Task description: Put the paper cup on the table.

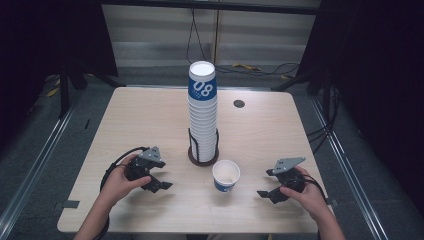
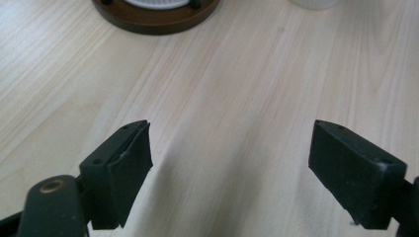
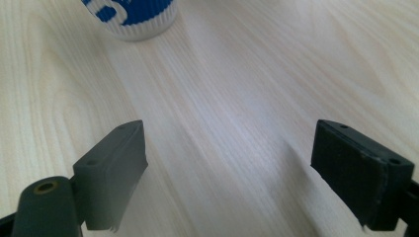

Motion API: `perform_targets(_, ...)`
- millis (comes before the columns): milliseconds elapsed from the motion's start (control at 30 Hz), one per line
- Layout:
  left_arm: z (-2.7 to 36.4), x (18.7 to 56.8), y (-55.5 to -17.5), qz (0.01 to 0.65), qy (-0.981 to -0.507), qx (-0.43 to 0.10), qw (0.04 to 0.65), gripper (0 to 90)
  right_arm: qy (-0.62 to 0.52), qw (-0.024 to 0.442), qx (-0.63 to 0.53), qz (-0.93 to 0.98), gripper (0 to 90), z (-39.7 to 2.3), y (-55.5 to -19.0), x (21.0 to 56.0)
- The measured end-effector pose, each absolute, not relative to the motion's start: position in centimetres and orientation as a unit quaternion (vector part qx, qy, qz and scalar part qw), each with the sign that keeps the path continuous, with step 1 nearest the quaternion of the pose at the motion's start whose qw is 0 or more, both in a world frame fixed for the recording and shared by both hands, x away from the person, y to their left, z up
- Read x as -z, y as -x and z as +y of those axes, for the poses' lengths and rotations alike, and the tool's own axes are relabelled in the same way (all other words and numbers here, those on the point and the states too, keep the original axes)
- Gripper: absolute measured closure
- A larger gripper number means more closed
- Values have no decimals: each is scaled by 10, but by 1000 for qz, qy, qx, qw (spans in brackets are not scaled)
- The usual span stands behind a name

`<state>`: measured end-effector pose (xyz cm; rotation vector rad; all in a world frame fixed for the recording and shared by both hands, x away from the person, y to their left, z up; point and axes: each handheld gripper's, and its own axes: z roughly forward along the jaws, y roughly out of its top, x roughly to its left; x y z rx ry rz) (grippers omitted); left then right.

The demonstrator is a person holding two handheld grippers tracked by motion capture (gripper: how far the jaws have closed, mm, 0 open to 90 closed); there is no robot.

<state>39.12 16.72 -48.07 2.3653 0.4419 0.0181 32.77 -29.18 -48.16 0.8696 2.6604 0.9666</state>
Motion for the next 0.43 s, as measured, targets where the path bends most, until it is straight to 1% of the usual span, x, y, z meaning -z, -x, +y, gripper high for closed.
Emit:
perform_targets(133, 170, 484, -393, 163, -923, -12, 349, 166, -297, 95, -326, 893, 132, -295, -327, 484)
perform_targets(167, 171, 485, -393, 160, -921, -14, 356, 166, -296, 98, -326, 892, 133, -295, -327, 485)
perform_targets(433, 170, 490, -395, 157, -923, -18, 350, 164, -292, 98, -312, 899, 129, -295, -326, 491)
